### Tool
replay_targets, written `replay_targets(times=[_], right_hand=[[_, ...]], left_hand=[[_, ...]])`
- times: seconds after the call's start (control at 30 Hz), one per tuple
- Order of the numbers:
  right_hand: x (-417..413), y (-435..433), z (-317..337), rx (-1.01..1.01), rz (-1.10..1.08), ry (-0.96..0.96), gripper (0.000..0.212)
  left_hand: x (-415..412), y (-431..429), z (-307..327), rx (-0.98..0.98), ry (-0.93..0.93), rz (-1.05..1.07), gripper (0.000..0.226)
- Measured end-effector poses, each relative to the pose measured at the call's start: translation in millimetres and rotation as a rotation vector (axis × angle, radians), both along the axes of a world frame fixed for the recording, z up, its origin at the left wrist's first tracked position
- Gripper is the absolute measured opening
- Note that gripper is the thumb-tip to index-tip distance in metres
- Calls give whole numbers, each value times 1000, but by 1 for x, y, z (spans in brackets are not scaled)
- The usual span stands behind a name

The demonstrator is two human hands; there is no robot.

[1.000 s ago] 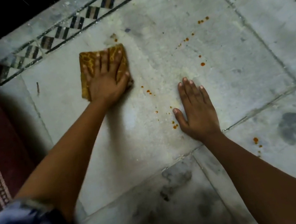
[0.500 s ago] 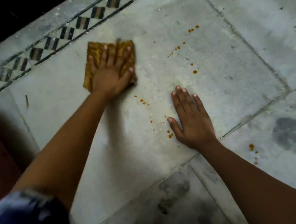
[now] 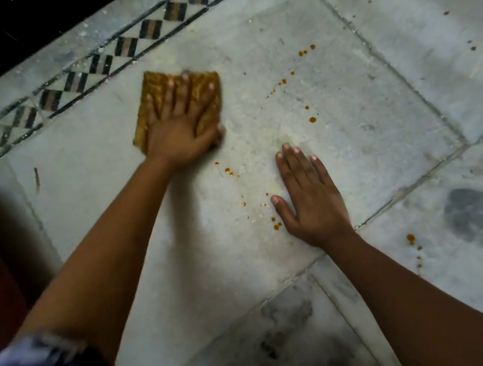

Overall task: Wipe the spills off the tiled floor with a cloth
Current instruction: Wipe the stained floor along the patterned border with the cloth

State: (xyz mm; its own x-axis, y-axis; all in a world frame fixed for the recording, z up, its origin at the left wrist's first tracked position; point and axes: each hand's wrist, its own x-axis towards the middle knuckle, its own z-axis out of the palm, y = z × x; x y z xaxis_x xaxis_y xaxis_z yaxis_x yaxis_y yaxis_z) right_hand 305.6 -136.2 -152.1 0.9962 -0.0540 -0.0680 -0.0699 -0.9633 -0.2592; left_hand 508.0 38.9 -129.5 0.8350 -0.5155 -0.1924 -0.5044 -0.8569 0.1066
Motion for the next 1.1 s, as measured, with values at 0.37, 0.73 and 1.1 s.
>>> replay_targets(times=[0.37,0.73,1.1], right_hand=[[-2,-1,3,46,1,-20,68],[-4,-107,10,-80,-362,-49,75],[-2,-111,-1,-65,-363,43,73]], left_hand=[[21,-14,-3,5,23,182,74],[26,-18,5,-54,115,281,62],[-41,-84,6,18,22,-219,70]])
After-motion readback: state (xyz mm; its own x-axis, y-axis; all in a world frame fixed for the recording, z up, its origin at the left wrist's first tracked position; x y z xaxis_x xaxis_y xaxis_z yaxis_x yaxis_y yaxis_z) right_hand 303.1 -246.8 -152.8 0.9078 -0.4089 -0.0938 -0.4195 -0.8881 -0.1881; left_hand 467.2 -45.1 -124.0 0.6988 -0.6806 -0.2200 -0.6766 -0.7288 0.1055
